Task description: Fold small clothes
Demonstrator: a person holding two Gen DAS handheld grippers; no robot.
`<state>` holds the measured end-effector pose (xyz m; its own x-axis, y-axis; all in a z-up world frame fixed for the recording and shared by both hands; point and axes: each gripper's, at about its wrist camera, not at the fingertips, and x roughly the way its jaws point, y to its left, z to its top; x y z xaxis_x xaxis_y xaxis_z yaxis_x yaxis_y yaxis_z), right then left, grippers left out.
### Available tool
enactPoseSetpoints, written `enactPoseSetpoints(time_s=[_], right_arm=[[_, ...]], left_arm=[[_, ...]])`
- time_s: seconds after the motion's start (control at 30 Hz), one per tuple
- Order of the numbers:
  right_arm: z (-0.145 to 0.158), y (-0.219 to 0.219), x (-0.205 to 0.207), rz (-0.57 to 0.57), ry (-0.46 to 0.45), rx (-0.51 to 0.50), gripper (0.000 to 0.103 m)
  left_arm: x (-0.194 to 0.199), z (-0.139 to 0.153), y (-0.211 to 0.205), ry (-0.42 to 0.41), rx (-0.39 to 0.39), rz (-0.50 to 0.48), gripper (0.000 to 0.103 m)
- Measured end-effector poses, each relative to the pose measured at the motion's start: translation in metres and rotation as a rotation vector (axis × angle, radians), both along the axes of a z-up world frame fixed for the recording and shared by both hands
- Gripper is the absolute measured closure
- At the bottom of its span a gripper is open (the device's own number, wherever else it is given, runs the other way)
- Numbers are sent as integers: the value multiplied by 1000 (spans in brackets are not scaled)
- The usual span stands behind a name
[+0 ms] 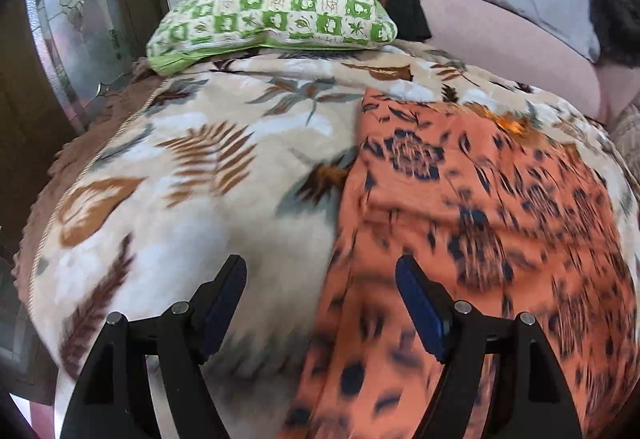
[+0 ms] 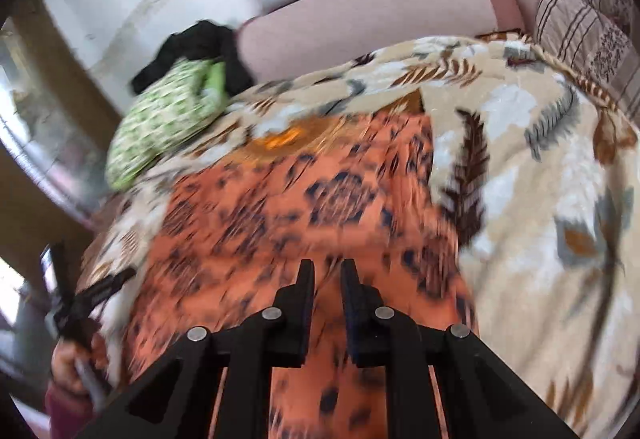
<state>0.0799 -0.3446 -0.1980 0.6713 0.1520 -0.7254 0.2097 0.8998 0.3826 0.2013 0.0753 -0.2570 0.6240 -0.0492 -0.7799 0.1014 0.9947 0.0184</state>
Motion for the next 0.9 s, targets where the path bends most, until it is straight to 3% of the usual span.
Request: enactPoseSetpoints(time_s=[0.13,0.23,0.37,0.6,0.67,0.7,0.8,0.83,0.9], right_arm=[[-3,4,-61,54,51,30,84],[-21,-2,-103,7,103,73,27],[-35,-15,-139,-48,116,124,28],[-66,-37,-152,-78,155,198,31],[-74,-31,-149,-72,192,180,33],[-79,-27,-146,-68,219,149,35],[-95,-21,-141,-54,288,114,47],[-100,-20,-139,-52,318,111,50],[-101,-15,-137,-45,346,53,62]], left_arm=[[-56,-5,22,58,-21,-39,25],[-81,-17,43,146,-90,-16,25],[-103,-34,62,257,-130,41,25],[-123,-53,75,321,-161,62,26],[-124,-59,75,338,-187,50,26],[-124,-63,74,345,-194,40,29],[-125,-72,67,357,-174,6,67],[-126,-75,65,366,-178,-9,74],[-126,-75,62,363,-176,-21,80]])
